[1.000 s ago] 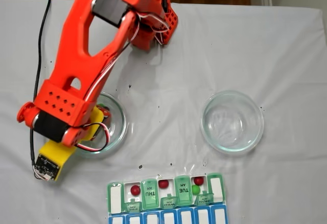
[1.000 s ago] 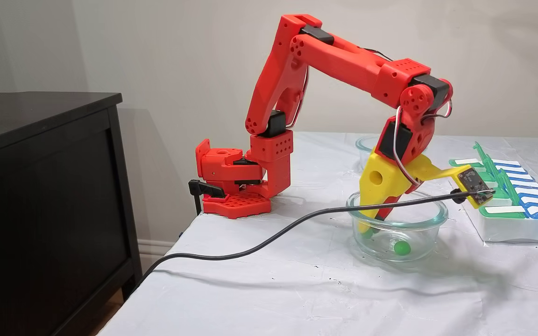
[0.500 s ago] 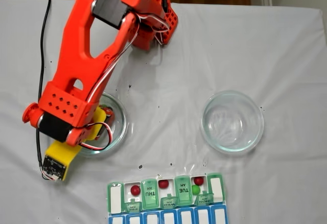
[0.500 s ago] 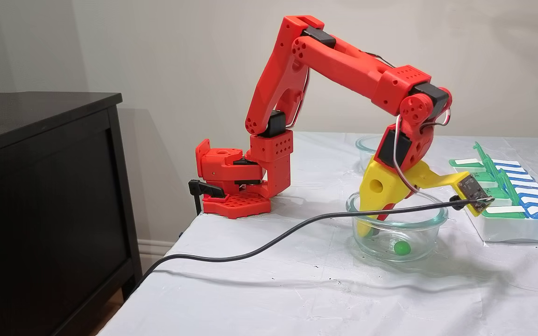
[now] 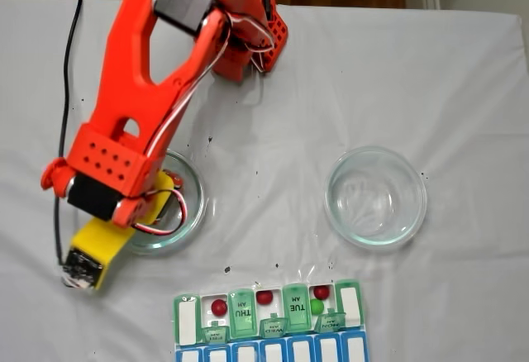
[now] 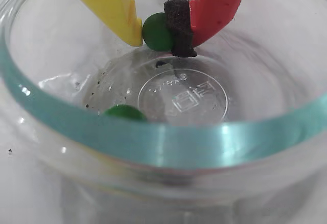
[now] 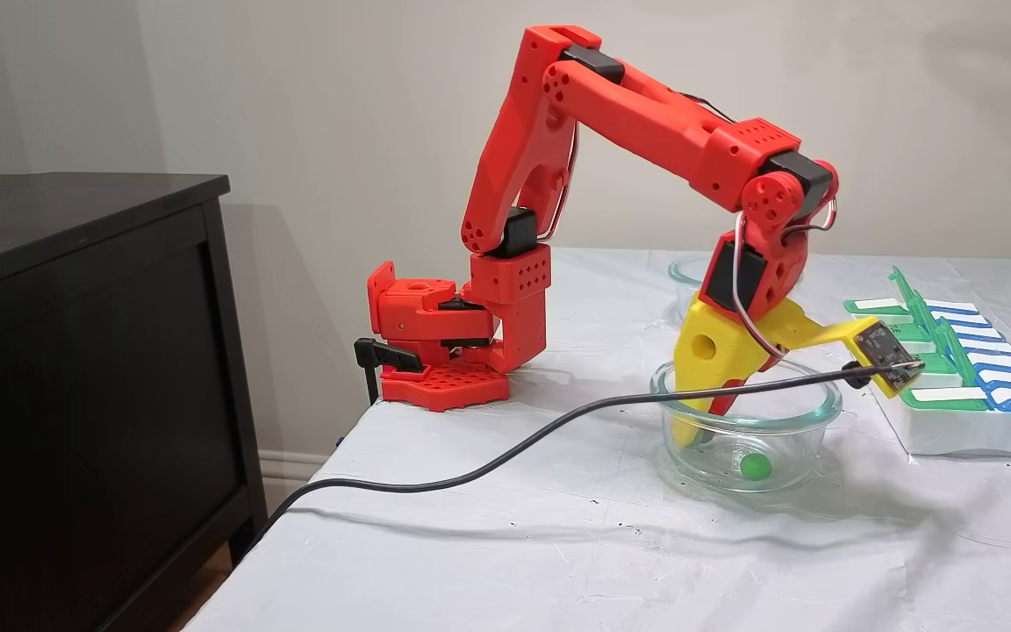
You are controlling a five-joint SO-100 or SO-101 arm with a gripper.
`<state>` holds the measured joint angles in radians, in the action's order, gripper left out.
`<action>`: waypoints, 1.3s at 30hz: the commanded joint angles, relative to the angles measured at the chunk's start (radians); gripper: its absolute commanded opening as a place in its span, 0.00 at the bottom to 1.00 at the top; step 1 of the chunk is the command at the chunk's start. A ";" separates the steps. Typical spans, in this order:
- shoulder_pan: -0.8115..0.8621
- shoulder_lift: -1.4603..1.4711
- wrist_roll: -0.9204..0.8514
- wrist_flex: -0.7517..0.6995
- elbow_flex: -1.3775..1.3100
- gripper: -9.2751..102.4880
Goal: Sort medicines into box.
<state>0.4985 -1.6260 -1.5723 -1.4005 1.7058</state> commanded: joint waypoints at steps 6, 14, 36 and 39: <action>-0.038 -0.532 0.164 0.137 0.114 0.08; -0.227 -0.827 0.595 0.345 0.318 0.08; -0.506 -0.730 1.112 0.738 0.479 0.08; -0.515 -0.713 1.112 0.770 0.505 0.08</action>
<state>-0.0046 -2.3301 -0.4617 -0.6780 2.2780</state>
